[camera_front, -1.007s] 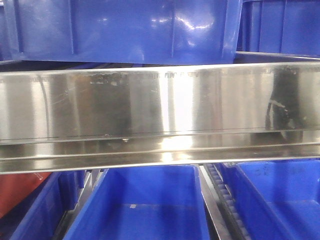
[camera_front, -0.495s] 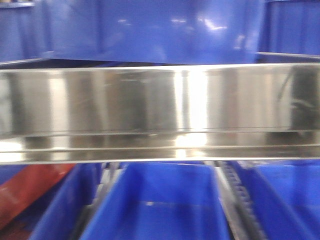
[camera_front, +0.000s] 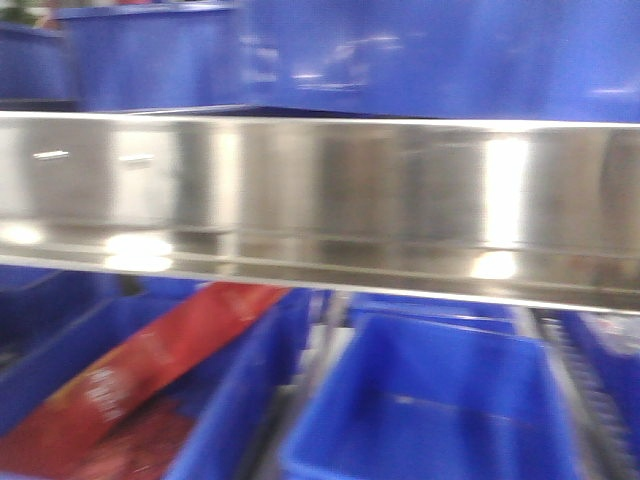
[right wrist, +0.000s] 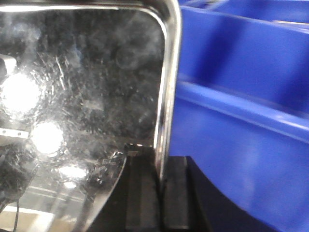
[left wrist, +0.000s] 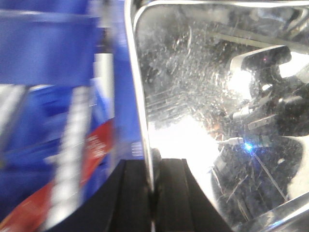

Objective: Stack silver trays without gaps
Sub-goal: 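Drive away from the shelf holding the tray in both grippers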

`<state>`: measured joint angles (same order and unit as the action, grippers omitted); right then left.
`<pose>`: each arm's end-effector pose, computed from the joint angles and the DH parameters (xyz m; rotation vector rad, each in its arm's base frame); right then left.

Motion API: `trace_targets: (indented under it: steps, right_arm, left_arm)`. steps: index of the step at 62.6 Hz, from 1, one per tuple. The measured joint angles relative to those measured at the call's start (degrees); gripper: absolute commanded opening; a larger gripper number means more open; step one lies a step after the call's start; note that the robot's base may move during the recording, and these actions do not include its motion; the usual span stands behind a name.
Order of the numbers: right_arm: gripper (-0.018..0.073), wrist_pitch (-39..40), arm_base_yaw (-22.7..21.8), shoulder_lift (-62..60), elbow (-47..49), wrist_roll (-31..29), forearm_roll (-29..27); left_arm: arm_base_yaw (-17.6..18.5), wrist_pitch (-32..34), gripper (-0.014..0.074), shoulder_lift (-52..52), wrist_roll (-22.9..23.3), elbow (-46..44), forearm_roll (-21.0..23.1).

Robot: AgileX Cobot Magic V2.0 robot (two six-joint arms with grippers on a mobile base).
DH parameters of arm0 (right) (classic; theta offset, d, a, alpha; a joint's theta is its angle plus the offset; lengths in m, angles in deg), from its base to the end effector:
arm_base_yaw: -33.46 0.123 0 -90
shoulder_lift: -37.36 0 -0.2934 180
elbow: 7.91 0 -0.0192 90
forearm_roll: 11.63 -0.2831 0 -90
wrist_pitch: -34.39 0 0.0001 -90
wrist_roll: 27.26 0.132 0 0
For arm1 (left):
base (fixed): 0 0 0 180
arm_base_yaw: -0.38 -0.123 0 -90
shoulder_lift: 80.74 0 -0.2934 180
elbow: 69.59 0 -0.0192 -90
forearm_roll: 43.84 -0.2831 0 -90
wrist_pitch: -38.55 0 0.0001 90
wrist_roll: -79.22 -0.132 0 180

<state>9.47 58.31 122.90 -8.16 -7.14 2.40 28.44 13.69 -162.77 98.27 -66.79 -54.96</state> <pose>0.3518 0.1480 0.4103 -0.2250 1.9157 0.2791 0.3260 -0.1616 0.4147 0.2646 1.9041 -0.3587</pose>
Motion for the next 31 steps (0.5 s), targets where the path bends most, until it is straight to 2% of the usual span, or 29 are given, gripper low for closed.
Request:
trace_targets:
  steps: [31]
  right_arm:
    - [-0.0069, 0.0, 0.0, 0.0, 0.0, 0.0, 0.0]
  left_arm:
    - [0.0, 0.0, -0.0016, 0.0, 0.0, 0.0, 0.0]
